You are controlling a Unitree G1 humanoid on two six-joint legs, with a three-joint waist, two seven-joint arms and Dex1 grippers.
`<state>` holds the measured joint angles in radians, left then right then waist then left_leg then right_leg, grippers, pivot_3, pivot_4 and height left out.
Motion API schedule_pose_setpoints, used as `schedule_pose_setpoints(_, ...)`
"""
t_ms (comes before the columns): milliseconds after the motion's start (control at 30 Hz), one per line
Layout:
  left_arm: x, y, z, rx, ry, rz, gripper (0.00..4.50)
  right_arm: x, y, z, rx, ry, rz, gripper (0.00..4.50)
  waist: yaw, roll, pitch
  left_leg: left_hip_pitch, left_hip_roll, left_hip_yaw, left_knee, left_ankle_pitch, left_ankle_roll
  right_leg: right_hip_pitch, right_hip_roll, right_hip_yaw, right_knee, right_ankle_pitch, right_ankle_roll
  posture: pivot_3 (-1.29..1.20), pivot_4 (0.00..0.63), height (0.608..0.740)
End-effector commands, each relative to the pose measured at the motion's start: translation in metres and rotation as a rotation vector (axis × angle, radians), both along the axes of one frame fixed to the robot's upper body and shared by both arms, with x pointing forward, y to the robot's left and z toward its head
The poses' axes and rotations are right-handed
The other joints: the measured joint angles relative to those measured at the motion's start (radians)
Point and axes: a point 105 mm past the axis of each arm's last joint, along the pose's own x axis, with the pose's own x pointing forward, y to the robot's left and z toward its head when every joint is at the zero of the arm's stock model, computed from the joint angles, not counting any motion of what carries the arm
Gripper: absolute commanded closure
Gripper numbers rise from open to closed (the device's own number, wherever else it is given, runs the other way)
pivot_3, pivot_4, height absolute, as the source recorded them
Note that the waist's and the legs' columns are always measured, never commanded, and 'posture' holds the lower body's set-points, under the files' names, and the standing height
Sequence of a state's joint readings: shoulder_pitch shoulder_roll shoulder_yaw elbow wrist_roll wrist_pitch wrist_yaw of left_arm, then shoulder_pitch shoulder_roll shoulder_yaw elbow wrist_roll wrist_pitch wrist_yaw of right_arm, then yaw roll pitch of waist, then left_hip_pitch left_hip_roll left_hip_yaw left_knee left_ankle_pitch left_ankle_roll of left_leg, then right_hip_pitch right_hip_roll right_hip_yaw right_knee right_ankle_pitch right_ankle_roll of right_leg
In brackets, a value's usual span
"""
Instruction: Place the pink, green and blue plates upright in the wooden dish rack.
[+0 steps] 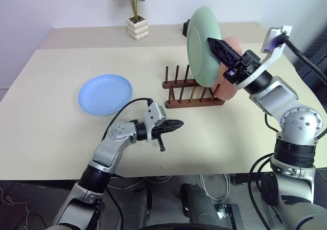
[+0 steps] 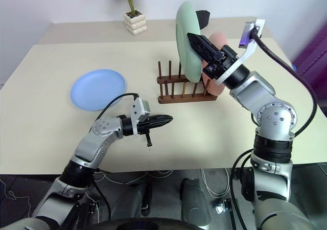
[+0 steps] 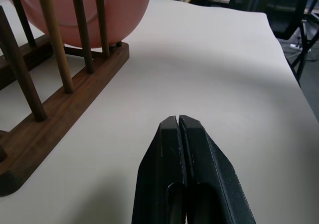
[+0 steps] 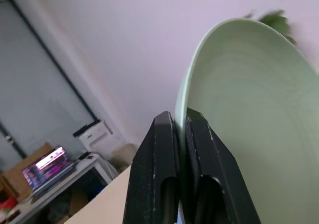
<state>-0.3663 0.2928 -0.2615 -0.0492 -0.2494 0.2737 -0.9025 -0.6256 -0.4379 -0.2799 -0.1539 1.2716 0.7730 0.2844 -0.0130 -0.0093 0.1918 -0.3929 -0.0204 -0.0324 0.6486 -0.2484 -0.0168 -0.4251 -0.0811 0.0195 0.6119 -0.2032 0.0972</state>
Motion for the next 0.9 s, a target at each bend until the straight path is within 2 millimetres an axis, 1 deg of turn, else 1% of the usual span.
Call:
schedule_pose_setpoints(33, -0.002, -0.003, 0.011, -0.021, -0.047, -0.013, 4.5, 0.002, -0.002, 0.008, 0.031, -0.019, -0.017, 4.45, 0.0, 0.0, 0.0, 0.0, 0.0, 0.0, 0.0, 0.0, 0.0, 0.0, 0.0, 0.0, 0.0, 0.0, 0.0, 0.0, 0.15, 0.736)
schedule_pose_setpoints(233, -0.001, -0.002, 0.011, -0.019, -0.046, -0.004, 4.5, 0.015, -0.007, 0.003, 0.062, 0.029, -0.053, 4.45, -0.001, 0.0, 0.0, 0.0, 0.0, 0.0, 0.0, 0.0, 0.0, 0.0, 0.0, 0.0, 0.0, 0.0, 0.0, 0.0, 0.15, 0.736)
schedule_pose_setpoints(500, -0.002, 0.0, 0.011, -0.017, -0.048, 0.002, 4.5, 0.024, -0.011, -0.006, 0.096, 0.093, -0.076, 4.45, -0.001, 0.0, 0.0, 0.0, 0.0, 0.0, 0.0, 0.0, 0.0, 0.0, 0.0, 0.0, 0.0, 0.0, 0.0, 0.0, 0.15, 0.736)
schedule_pose_setpoints(600, -0.002, 0.0, 0.011, -0.016, -0.049, 0.002, 4.5, 0.024, -0.011, -0.007, 0.1, 0.101, -0.071, 3.5, -0.001, 0.0, 0.0, 0.0, 0.0, 0.0, 0.0, 0.0, 0.0, 0.0, 0.0, 0.0, 0.0, 0.0, 0.0, 0.0, 0.15, 0.736)
schedule_pose_setpoints(633, -0.002, 0.0, 0.011, -0.016, -0.049, 0.002, 4.5, 0.024, -0.011, -0.007, 0.1, 0.101, -0.071, 3.11, -0.001, 0.0, 0.0, 0.0, 0.0, 0.0, 0.0, 0.0, 0.0, 0.0, 0.0, 0.0, 0.0, 0.0, 0.0, 0.0, 0.15, 0.736)
schedule_pose_setpoints(800, -0.002, 0.0, 0.011, -0.015, -0.047, 0.0, 4.5, 0.024, -0.011, -0.005, 0.068, 0.079, -0.095, 0.55, -0.001, 0.0, 0.0, 0.0, 0.0, 0.0, 0.0, 0.0, 0.0, 0.0, 0.0, 0.0, 0.0, 0.0, 0.0, 0.0, 0.15, 0.736)
schedule_pose_setpoints(833, -0.002, 0.0, 0.011, -0.016, -0.048, 0.0, 4.5, 0.024, -0.011, -0.003, 0.067, 0.072, -0.1, 0.09, -0.001, 0.0, 0.0, 0.0, 0.0, 0.0, 0.0, 0.0, 0.0, 0.0, 0.0, 0.0, 0.0, 0.0, 0.0, 0.0, 0.15, 0.736)
schedule_pose_setpoints(900, -0.002, -0.001, 0.011, -0.017, -0.048, -0.001, 4.5, 0.023, -0.013, 0.002, 0.056, 0.047, -0.108, 0.09, -0.001, 0.0, 0.0, 0.0, 0.0, 0.0, 0.0, 0.0, 0.0, 0.0, 0.0, 0.0, 0.0, 0.0, 0.0, 0.0, 0.15, 0.736)
